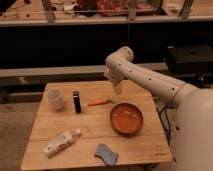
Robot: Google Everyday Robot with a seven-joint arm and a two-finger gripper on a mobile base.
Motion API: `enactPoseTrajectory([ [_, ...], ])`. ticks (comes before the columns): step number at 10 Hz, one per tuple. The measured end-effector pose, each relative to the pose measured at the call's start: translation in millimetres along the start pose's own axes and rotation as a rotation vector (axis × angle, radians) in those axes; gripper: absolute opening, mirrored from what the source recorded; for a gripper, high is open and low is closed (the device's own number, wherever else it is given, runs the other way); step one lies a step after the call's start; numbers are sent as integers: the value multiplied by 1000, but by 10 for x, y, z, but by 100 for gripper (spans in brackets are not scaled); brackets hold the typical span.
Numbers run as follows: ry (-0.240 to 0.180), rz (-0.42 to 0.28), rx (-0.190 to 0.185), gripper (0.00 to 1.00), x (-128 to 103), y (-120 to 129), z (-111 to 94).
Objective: Knock the eraser over
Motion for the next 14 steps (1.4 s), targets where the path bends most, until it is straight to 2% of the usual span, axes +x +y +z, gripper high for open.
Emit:
enactPoseTrajectory([
  [14,5,-35,-2,80,-250,-143,242],
])
